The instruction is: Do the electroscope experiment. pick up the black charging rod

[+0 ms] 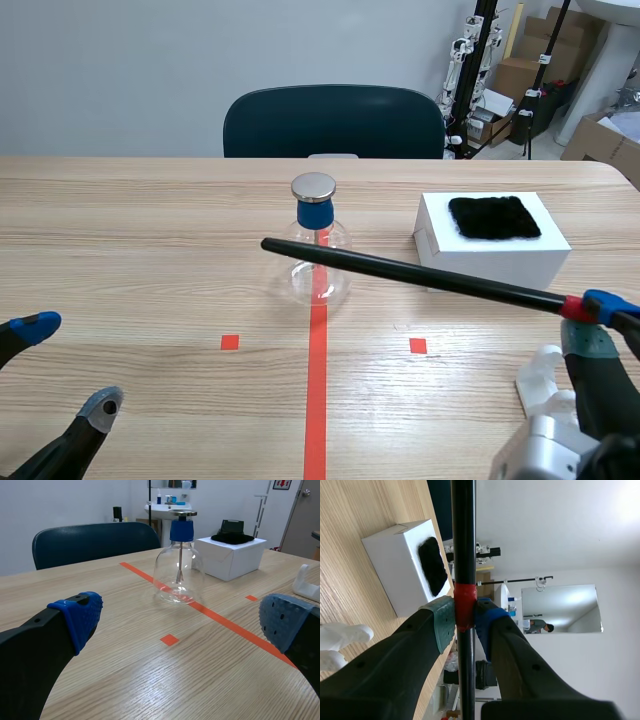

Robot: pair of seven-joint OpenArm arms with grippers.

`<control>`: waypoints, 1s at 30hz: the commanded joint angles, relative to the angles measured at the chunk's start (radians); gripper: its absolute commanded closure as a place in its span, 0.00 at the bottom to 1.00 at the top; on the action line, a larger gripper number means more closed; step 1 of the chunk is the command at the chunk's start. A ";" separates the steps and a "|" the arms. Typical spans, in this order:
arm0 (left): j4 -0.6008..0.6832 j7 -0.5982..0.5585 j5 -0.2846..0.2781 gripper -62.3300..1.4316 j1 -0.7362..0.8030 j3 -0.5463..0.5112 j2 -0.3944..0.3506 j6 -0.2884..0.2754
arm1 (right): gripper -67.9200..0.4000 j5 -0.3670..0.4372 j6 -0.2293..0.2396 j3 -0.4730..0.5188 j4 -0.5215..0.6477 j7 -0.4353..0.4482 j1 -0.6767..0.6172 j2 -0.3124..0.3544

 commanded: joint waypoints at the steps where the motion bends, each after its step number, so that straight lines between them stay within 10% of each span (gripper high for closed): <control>1: 0.021 -0.017 -0.010 0.00 -0.003 -0.003 -0.009 0.001 | 0.99 0.003 -0.015 0.002 0.020 -0.011 0.011 0.003; 30: 0.021 -0.017 -0.010 0.00 -0.003 -0.003 -0.009 0.001 | 0.93 -0.001 -0.016 0.002 0.020 0.002 0.011 0.003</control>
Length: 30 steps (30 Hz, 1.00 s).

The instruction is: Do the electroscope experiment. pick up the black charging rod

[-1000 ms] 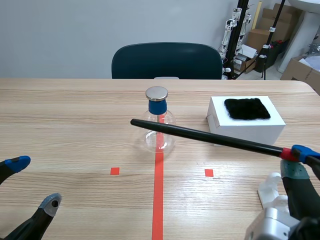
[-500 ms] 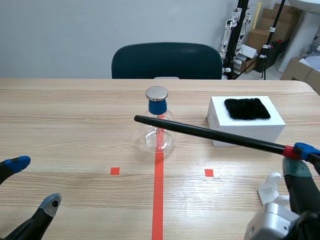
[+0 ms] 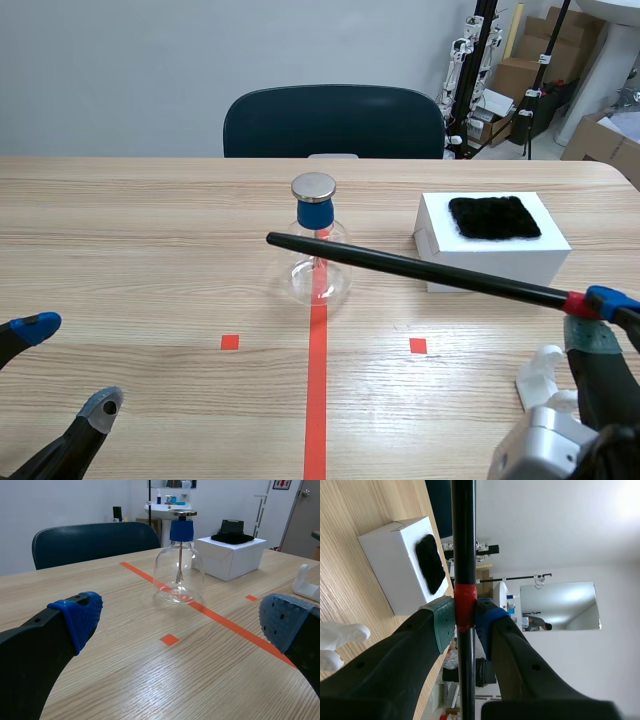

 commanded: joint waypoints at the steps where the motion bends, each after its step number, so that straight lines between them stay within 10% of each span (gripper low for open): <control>1: 0.021 -0.017 -0.010 0.00 -0.003 -0.003 -0.009 0.001 | 0.93 -0.001 -0.016 0.002 0.020 0.011 0.003 0.003; 30: 0.021 -0.017 -0.010 0.00 -0.003 -0.003 -0.009 0.001 | 0.91 0.012 -0.031 0.002 0.020 0.026 0.003 0.003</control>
